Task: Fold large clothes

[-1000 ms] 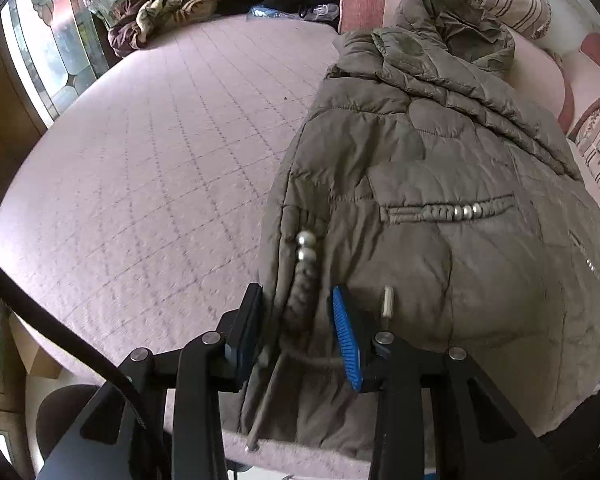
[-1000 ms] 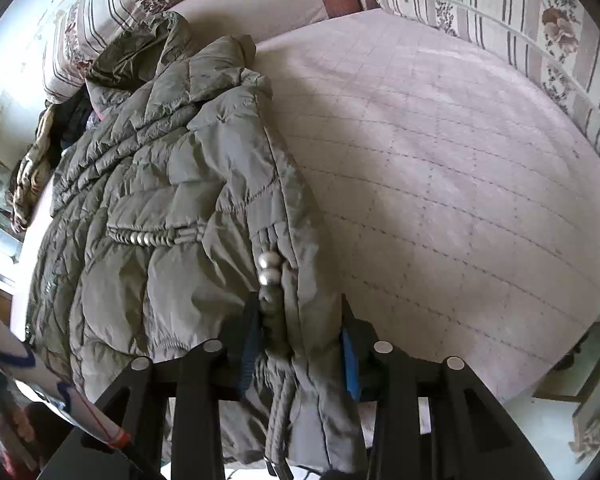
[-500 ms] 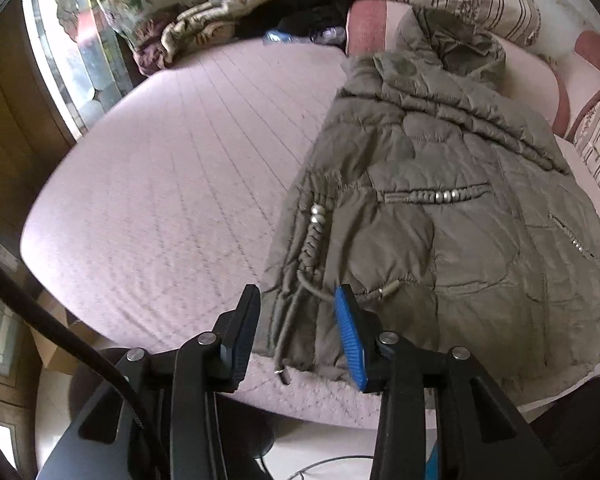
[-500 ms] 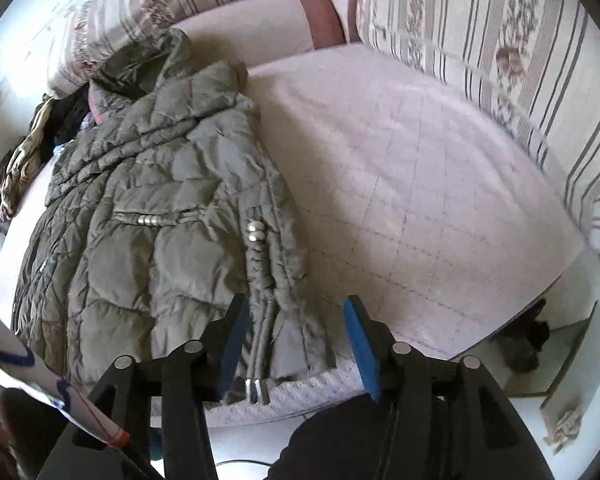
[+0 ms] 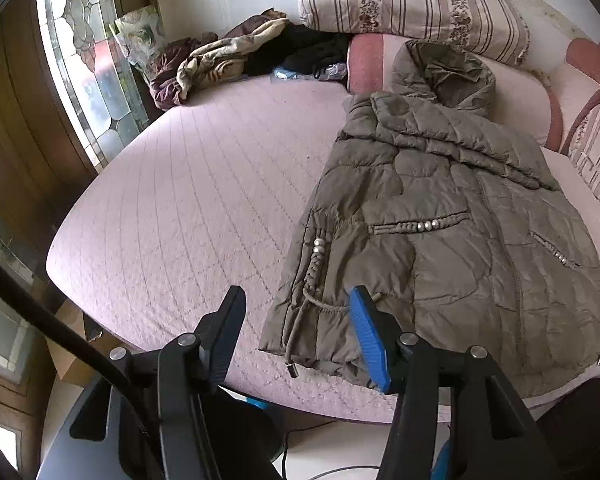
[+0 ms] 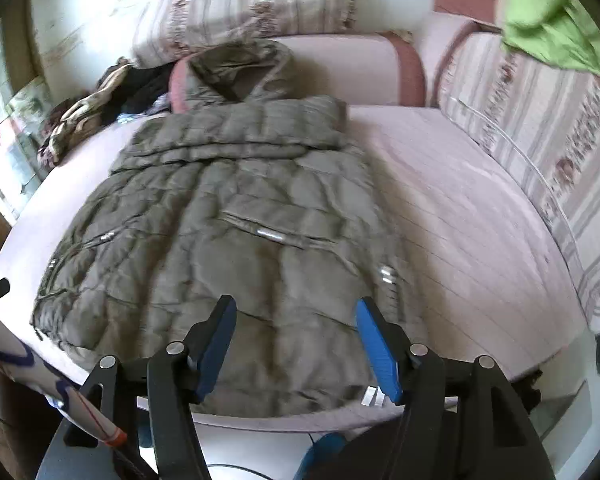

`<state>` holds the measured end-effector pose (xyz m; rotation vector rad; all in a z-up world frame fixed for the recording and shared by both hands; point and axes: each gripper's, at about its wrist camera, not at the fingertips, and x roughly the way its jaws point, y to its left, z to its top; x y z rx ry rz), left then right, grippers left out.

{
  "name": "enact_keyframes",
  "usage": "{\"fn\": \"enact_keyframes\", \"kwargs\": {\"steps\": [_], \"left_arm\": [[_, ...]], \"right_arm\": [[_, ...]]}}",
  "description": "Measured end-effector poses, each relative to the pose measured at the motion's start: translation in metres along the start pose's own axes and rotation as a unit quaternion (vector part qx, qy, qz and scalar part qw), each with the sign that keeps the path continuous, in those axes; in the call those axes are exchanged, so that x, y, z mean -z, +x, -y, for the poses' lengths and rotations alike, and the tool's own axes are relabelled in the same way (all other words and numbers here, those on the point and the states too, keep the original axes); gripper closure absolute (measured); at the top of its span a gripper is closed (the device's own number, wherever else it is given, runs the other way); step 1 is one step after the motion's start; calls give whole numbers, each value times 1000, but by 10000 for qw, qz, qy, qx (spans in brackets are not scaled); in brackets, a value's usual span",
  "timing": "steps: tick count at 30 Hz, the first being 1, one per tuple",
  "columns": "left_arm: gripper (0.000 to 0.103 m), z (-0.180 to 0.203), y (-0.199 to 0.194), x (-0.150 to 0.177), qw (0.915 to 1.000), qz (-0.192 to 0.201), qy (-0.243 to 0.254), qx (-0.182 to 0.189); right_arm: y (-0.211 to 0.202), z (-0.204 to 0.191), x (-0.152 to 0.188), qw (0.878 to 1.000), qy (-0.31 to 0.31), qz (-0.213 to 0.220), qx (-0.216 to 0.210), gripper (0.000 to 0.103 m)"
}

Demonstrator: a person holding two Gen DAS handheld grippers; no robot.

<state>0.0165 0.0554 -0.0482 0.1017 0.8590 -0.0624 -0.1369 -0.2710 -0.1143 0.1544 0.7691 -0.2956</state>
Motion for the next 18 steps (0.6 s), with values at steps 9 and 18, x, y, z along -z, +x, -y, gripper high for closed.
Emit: {"fn": "enact_keyframes", "kwargs": {"steps": [9, 18], "left_arm": [[48, -1, 2, -10, 10000, 0, -24, 24], [44, 7, 16, -40, 9997, 202, 1, 118]], "right_arm": [[1, -52, -28, 9987, -380, 142, -317, 33], [-6, -84, -73, 9969, -512, 423, -425, 30]]}}
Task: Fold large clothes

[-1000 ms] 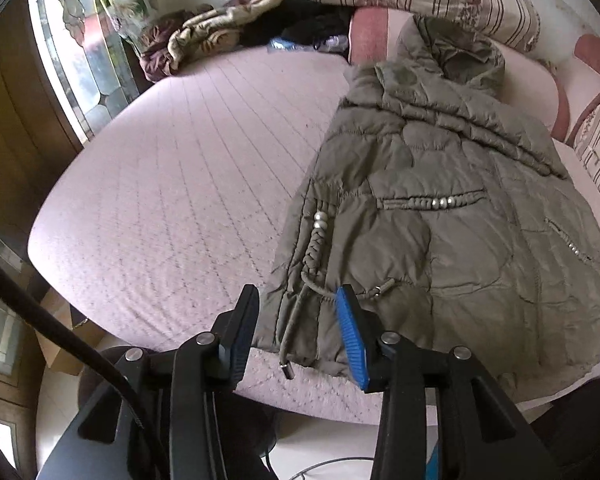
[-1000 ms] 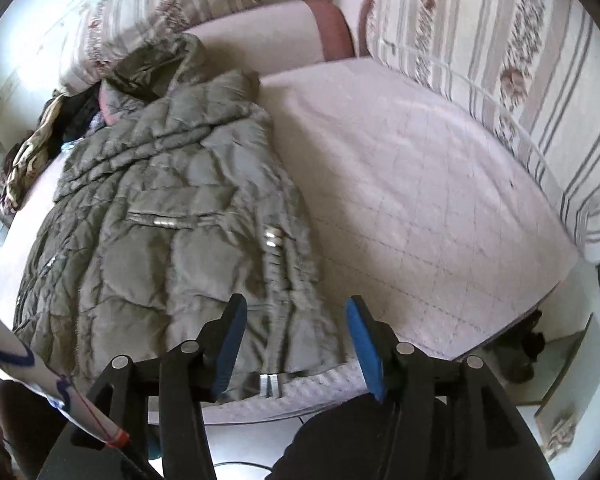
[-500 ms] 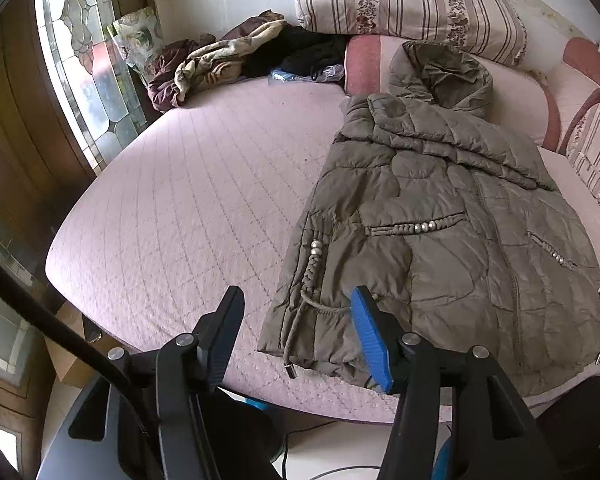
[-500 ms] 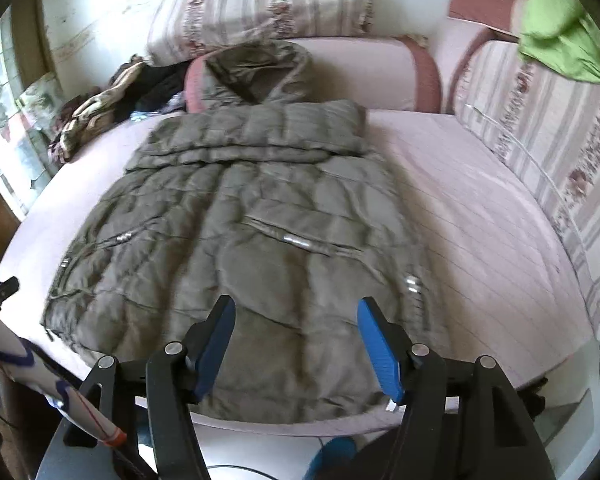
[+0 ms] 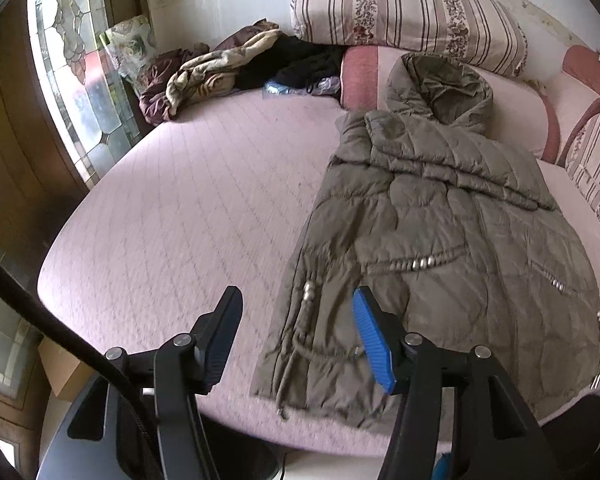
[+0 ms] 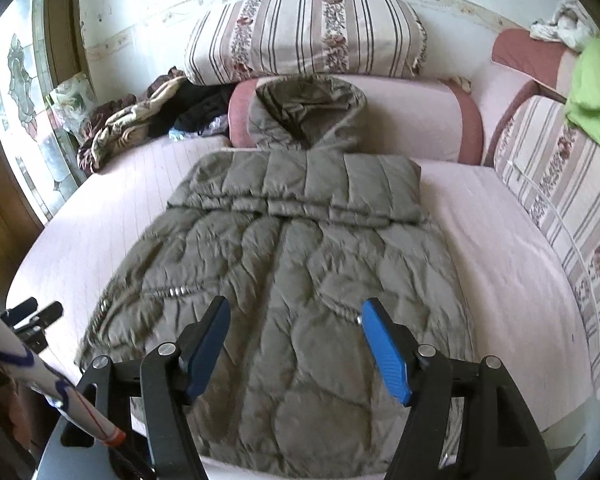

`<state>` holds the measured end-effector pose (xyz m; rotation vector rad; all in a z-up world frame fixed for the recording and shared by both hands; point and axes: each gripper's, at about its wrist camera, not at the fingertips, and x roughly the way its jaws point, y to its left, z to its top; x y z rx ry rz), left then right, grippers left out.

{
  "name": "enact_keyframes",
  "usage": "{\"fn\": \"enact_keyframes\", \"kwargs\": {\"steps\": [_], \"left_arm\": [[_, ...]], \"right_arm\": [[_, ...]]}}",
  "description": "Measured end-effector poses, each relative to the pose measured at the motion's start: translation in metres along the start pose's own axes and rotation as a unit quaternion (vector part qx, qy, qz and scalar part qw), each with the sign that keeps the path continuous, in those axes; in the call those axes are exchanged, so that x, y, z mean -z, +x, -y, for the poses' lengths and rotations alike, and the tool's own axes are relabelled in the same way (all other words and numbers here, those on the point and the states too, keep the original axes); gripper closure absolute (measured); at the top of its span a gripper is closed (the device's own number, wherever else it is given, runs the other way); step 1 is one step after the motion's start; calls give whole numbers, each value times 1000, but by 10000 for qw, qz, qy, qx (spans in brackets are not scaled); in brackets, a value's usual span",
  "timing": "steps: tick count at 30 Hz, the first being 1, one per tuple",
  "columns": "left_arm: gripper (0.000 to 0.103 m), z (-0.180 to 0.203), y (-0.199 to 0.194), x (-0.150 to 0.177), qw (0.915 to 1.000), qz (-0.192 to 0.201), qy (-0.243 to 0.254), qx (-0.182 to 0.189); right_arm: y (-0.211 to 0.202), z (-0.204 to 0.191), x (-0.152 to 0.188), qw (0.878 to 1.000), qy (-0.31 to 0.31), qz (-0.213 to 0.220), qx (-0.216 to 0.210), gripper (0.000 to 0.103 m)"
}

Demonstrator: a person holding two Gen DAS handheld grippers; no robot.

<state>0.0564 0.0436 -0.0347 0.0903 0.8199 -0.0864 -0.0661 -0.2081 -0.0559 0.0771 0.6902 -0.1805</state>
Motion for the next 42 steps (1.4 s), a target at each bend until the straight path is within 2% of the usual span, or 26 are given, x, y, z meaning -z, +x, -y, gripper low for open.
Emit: {"fn": "enact_keyframes", "kwargs": {"steps": [3, 10, 17, 22, 26, 30, 36, 39, 42], "left_arm": [[40, 5, 11, -16, 9999, 94, -41, 30], [38, 26, 56, -66, 9994, 305, -131, 89], [38, 30, 116, -100, 9992, 196, -325, 154], [38, 21, 143, -99, 9991, 144, -382, 122], [38, 14, 163, -96, 9987, -33, -406, 297], [38, 14, 180, -96, 9988, -106, -384, 302], [38, 18, 201, -101, 9976, -345, -399, 442], [38, 20, 206, -101, 9969, -415, -371, 562], [38, 21, 208, -101, 9958, -443, -363, 719]], "right_arm": [[3, -5, -17, 9999, -36, 90, 57, 30], [28, -6, -63, 9995, 7, 159, 280, 28], [84, 9, -128, 9981, 421, -41, 437, 28], [133, 12, -175, 9964, 577, -163, 594, 27], [188, 7, -224, 9944, 713, -300, 722, 27], [239, -3, -272, 9925, 884, -336, 774, 26], [303, -18, -342, 9883, 1428, -268, 474, 20], [332, -17, -372, 9805, 1943, -181, 246, 17], [365, -10, -394, 9676, 2517, -144, 165, 16]]}}
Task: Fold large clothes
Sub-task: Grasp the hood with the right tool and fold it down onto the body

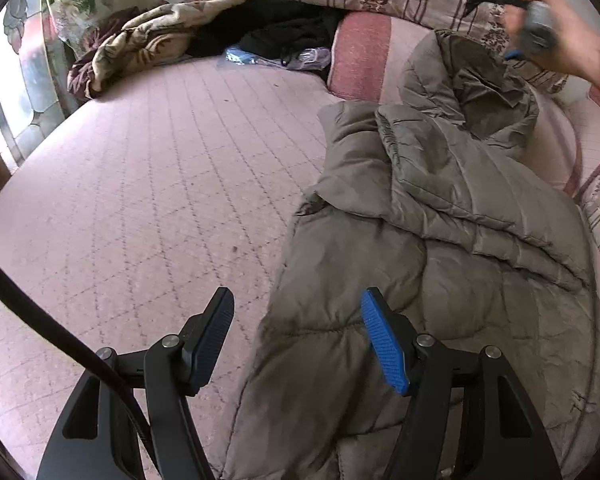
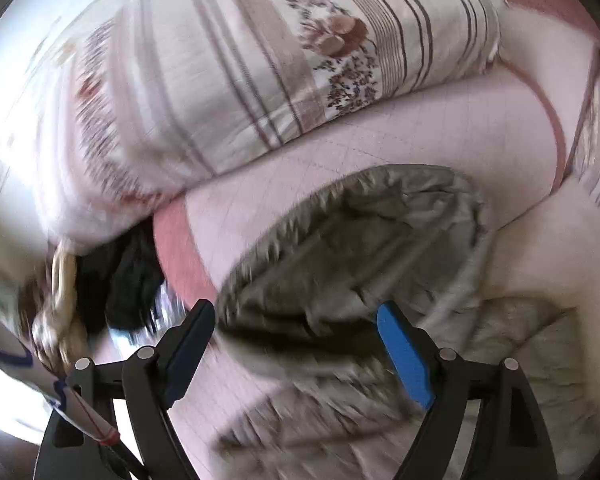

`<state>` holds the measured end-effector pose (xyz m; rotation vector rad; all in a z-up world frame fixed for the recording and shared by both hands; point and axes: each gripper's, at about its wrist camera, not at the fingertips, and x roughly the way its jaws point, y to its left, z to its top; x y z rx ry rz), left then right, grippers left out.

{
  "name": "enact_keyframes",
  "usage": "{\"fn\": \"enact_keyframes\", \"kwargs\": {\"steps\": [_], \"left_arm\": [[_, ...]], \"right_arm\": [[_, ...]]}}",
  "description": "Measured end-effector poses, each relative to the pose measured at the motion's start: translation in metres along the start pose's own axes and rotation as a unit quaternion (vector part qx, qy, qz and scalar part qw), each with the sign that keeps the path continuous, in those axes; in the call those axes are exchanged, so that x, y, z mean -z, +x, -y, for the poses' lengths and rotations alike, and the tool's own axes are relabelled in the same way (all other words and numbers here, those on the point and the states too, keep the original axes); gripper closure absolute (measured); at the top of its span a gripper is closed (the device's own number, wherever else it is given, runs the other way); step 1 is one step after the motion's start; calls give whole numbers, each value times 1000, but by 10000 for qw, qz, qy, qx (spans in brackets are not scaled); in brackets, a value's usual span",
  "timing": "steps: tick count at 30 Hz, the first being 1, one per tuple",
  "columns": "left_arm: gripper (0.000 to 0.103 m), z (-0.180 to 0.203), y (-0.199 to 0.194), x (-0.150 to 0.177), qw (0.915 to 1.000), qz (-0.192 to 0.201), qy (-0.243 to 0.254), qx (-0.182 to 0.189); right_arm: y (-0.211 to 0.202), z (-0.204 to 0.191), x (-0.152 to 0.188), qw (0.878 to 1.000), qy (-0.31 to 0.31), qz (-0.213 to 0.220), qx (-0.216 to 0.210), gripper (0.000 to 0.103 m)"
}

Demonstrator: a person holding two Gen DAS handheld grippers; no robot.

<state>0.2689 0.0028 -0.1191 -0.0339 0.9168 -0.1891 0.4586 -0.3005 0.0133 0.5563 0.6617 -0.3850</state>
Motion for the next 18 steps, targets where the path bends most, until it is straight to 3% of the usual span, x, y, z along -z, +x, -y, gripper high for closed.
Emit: {"fn": "enact_keyframes", "kwargs": {"steps": [6, 10, 11, 12, 13, 14, 18], "left_arm": [[38, 3, 3, 0, 9999, 14, 75, 125], [38, 1, 8, 1, 9997, -110, 34, 197], [38, 1, 8, 1, 9998, -117, 23, 180], [38, 1, 8, 0, 9998, -119, 19, 167], [38, 0, 8, 0, 9998, -120, 13, 162], [38, 0, 7, -1, 9998, -119, 14, 171], [38, 0, -5, -2, 9999, 51, 38, 148]], "right_arm": [[48, 4, -22, 9949, 1002, 52, -29, 16], [69, 5, -26, 9942, 1075, -38, 70, 18], [73, 9, -25, 9941, 1080, -88, 83, 23], [77, 11, -22, 9942, 1052, -173, 117, 47], [80, 14, -18, 9946, 988, -298, 95, 79], [80, 16, -15, 9949, 935, -381, 76, 88], [47, 17, 4, 9989, 326, -289, 185, 92]]}}
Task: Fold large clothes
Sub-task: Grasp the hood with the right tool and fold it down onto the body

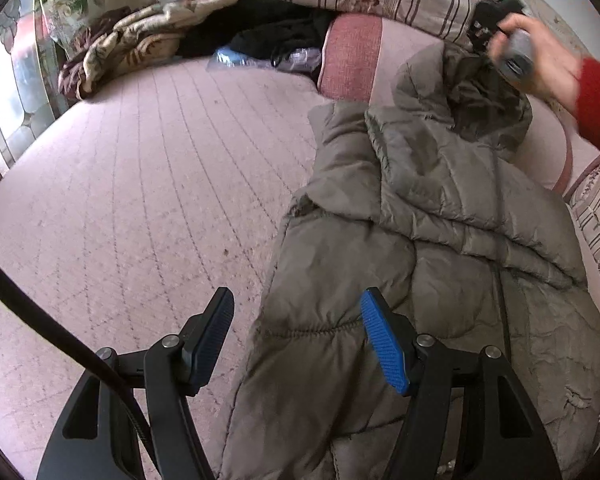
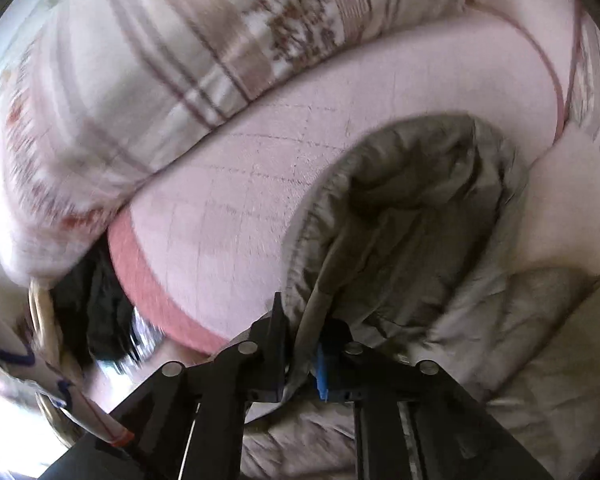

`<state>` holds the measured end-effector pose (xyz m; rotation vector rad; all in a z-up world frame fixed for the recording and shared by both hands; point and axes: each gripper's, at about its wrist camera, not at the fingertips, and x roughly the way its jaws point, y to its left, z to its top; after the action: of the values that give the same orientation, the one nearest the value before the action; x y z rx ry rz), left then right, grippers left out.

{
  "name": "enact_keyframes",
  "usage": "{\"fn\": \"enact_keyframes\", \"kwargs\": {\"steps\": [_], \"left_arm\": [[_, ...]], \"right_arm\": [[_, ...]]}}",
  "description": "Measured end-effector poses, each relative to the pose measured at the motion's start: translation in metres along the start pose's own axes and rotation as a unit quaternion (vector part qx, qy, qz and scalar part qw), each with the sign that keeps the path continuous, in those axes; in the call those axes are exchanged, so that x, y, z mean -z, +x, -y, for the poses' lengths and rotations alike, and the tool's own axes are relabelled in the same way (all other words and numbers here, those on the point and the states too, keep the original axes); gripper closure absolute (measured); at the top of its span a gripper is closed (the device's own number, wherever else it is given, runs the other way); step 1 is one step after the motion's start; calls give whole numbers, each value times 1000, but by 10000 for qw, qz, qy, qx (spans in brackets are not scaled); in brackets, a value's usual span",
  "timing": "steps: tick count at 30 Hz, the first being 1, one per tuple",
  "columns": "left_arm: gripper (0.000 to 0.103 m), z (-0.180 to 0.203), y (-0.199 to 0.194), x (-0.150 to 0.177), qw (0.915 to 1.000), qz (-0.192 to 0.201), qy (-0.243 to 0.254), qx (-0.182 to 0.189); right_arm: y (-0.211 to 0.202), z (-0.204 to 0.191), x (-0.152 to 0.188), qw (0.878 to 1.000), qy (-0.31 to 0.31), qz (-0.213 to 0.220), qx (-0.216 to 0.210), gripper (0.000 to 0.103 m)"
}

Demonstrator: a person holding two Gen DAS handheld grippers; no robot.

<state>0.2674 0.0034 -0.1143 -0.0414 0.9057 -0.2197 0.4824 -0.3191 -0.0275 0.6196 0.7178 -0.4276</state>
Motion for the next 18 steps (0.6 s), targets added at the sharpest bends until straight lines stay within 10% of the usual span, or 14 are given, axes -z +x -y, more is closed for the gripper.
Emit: {"fn": "enact_keyframes", "kwargs": {"steps": [10, 18], "left_arm": [[38, -27, -33, 0, 9989, 229, -410, 47], [38, -49, -49, 5, 9969, 356, -699, 44]], "right_arm": [[-144, 49, 103, 9919, -1245, -194, -158, 96], [-178, 109, 206, 9899, -1159, -773, -278, 96]]}}
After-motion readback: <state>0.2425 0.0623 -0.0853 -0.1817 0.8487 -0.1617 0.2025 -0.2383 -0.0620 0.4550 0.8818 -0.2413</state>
